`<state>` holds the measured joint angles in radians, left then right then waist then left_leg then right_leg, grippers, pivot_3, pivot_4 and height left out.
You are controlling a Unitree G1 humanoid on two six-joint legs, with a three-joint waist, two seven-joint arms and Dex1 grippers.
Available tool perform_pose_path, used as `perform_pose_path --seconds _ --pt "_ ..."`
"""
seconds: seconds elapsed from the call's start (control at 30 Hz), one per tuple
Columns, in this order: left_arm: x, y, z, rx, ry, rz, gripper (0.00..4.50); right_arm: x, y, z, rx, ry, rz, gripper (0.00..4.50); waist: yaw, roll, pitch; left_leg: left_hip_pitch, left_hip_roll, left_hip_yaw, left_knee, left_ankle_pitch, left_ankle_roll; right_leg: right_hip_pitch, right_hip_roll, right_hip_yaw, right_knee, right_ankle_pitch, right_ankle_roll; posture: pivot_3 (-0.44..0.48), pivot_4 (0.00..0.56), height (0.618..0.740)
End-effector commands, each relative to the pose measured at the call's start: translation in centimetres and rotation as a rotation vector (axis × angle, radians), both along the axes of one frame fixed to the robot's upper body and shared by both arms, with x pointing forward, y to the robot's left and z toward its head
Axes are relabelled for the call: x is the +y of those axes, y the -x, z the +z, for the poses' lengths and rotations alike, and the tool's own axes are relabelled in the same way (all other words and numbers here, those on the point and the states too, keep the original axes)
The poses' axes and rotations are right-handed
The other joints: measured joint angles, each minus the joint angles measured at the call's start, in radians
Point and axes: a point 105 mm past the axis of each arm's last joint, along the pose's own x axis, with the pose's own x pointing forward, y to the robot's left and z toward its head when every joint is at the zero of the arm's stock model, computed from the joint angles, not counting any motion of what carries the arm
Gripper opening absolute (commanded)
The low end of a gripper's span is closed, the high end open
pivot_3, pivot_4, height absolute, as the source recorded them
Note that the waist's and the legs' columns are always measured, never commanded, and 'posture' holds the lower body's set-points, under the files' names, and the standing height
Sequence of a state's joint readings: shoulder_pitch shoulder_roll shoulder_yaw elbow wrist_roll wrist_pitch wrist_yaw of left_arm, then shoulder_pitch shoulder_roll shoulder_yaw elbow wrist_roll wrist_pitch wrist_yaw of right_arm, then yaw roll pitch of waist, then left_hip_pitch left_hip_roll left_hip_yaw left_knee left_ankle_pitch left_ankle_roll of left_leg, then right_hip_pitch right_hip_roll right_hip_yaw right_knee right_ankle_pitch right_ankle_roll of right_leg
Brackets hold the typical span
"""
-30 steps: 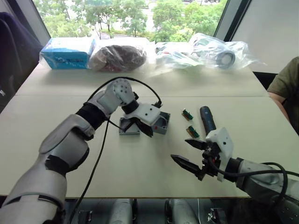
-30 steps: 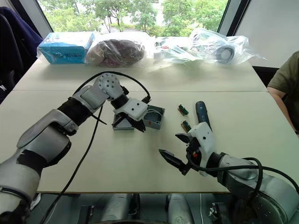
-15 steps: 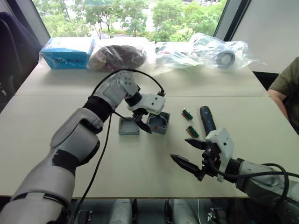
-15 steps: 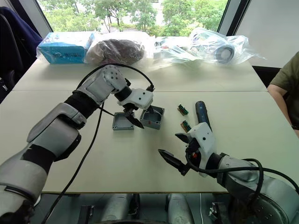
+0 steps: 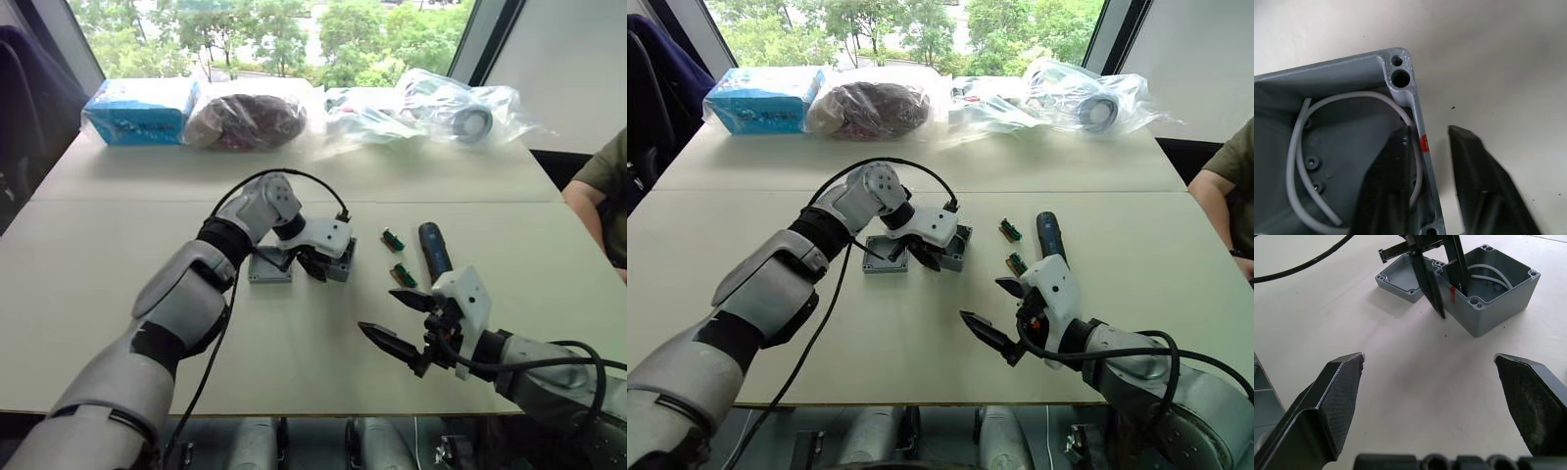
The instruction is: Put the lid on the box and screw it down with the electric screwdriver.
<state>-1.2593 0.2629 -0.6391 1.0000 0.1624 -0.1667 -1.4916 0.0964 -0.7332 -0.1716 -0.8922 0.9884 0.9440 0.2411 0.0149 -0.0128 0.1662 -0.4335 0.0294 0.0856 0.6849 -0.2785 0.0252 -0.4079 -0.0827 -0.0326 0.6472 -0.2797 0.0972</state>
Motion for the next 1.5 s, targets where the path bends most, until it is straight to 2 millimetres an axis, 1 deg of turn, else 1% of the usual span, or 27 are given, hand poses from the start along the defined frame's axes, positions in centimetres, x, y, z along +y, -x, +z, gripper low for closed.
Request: perform_pose_path --seconds 0.03,0.23,0.37,0.43,0.5,0.6,0.83,1.0,1.07,1.1,1.13,1.17,1.2,1.27,1.3,1.33,1.37,1.43,1.5 --pt "-0.5 -0.1 0.9 -0.028 0.026 -0.016 0.08 0.2 0.1 0.8 -0.040 -0.025 0.004 4.50 0.000 0.000 0.000 0.000 0.000 0.000 0.000 0.000 0.000 0.000 0.000 0.000 0.000 0.000 0.000 0.000 0.150 0.740" --pt "-0.8 -0.5 1.8 -0.043 0.066 -0.002 0.08 0.3 0.0 0.8 -0.039 -0.027 0.005 4.50 -0.001 0.000 0.000 0.000 0.000 0.000 0.000 0.000 0.000 0.000 0.000 0.000 0.000 0.000 0.000 0.000 0.150 0.740" --pt "-0.9 -0.1 3.2 -0.069 0.093 -0.094 0.08 0.2 0.2 0.8 -0.033 -0.025 0.013 4.50 -0.001 0.000 0.000 0.000 0.000 0.000 0.000 0.000 0.000 0.000 0.000 0.000 0.000 0.000 0.000 0.000 0.150 0.740" --pt "-0.8 0.9 3.6 -0.070 0.097 -0.198 0.08 0.3 0.4 0.8 -0.025 -0.024 0.030 4.50 -0.002 0.000 0.000 0.000 0.000 0.000 0.000 0.000 0.000 0.000 0.000 0.000 0.000 0.000 0.000 0.000 0.150 0.740" --pt "-0.4 1.6 3.2 -0.089 0.068 -0.289 0.08 0.3 0.5 0.9 -0.022 -0.023 0.037 4.50 -0.002 0.000 0.000 0.000 0.000 0.000 0.000 0.000 0.000 0.000 0.000 0.000 0.000 0.000 0.000 0.000 0.150 0.740" --pt "0.5 2.1 2.1 -0.125 0.003 -0.395 0.08 0.2 0.5 0.9 -0.023 -0.021 0.035 4.50 -0.002 0.000 0.000 0.000 0.000 0.000 0.000 0.000 0.000 0.000 0.000 0.000 0.000 0.000 0.000 0.000 0.150 0.740" --pt "0.3 3.2 1.1 -0.110 -0.020 -0.508 0.08 0.4 0.9 0.7 -0.015 -0.030 0.020 4.50 -0.001 0.000 0.000 0.000 0.000 0.000 0.000 0.000 0.000 0.000 -0.001 0.000 0.000 0.000 0.000 0.000 0.150 0.740" --pt "1.0 3.5 0.1 -0.086 -0.095 -0.548 0.08 0.5 1.2 0.6 -0.012 -0.038 0.004 4.50 -0.002 0.000 0.000 0.000 0.000 0.000 0.000 0.000 0.000 0.000 0.000 0.000 0.001 0.000 0.000 0.000 0.150 0.740" --pt "1.2 3.4 -0.2 -0.081 -0.121 -0.552 0.88 0.6 1.2 0.6 -0.012 -0.040 -0.004 4.50 -0.001 0.000 0.000 0.000 0.000 0.000 0.000 0.000 0.000 0.000 0.000 0.000 0.000 0.000 0.000 0.000 0.150 0.740" --pt "1.2 3.4 -0.2 -0.078 -0.116 -0.550 1.06 0.6 1.3 0.6 -0.011 -0.041 -0.006 4.50 -0.002 0.000 0.000 0.000 0.000 0.000 0.001 0.000 0.000 0.000 0.000 0.000 0.000 0.000 0.000 0.000 0.150 0.740" --pt "1.0 3.4 -0.1 -0.074 -0.102 -0.541 1.35 0.6 1.3 0.6 -0.011 -0.042 -0.007 4.50 -0.002 0.000 0.000 0.000 0.000 0.000 0.001 0.000 0.000 0.000 0.000 0.000 0.000 0.000 0.000 0.000 0.150 0.740" --pt "0.8 3.4 0.1 -0.069 -0.081 -0.526 1.74 0.6 1.3 0.6 -0.011 -0.042 -0.006 4.50 -0.002 0.000 0.000 0.000 0.000 0.000 0.001 0.000 0.000 0.000 0.000 0.000 0.000 0.000 0.000 0.000 0.150 0.740" --pt "0.8 3.1 0.7 -0.066 -0.066 -0.496 2.17 0.7 1.4 0.6 -0.012 -0.041 -0.004 4.50 -0.001 0.000 0.000 0.000 0.000 0.000 0.001 0.000 0.000 0.000 0.000 0.000 0.000 0.000 0.000 0.000 0.150 0.740" --pt "0.8 2.8 1.8 -0.063 -0.039 -0.453 2.17 0.7 1.4 0.8 -0.014 -0.038 0.001 4.50 -0.002 0.000 0.000 0.000 0.000 0.000 0.001 0.000 0.000 0.000 0.000 0.000 0.000 0.000 0.000 0.000 0.150 0.740" --pt "0.7 2.4 3.9 -0.068 0.028 -0.391 2.17 0.7 1.5 1.3 -0.021 -0.052 0.018 4.50 -0.002 0.000 0.000 0.000 0.000 0.000 0.001 0.000 0.000 0.000 0.000 0.000 0.000 0.000 0.000 0.000 0.150 0.740" --pt "0.7 2.2 5.4 -0.068 0.077 -0.353 2.17 0.8 1.6 1.7 -0.026 -0.061 0.030 4.50 -0.003 0.000 0.000 0.000 0.000 0.000 0.001 0.000 0.000 0.000 0.000 0.000 0.000 0.000 0.000 0.000 0.150 0.740" --pt "1.0 2.0 7.4 -0.065 0.133 -0.296 2.17 0.8 1.7 2.3 -0.032 -0.077 0.053 4.50 -0.004 0.000 0.000 -0.001 0.000 -0.001 0.001 0.000 0.000 -0.001 0.000 0.000 0.001 0.000 0.000 0.000 0.150 0.740" --pt "2.4 1.6 10.5 -0.048 0.238 -0.174 2.17 0.8 1.5 3.6 -0.053 -0.103 0.093 4.50 -0.009 0.000 0.000 -0.002 0.001 -0.001 0.001 0.000 0.000 -0.002 0.000 0.000 0.001 0.000 0.000 0.000 0.150 0.740" --pt "4.1 1.2 12.8 0.006 0.330 -0.028 2.17 0.7 0.9 5.0 -0.091 -0.124 0.124 4.50 -0.013 0.000 0.000 -0.001 0.001 -0.001 0.001 0.000 0.000 -0.002 0.001 0.000 0.001 0.000 0.000 0.000 0.150 0.740"
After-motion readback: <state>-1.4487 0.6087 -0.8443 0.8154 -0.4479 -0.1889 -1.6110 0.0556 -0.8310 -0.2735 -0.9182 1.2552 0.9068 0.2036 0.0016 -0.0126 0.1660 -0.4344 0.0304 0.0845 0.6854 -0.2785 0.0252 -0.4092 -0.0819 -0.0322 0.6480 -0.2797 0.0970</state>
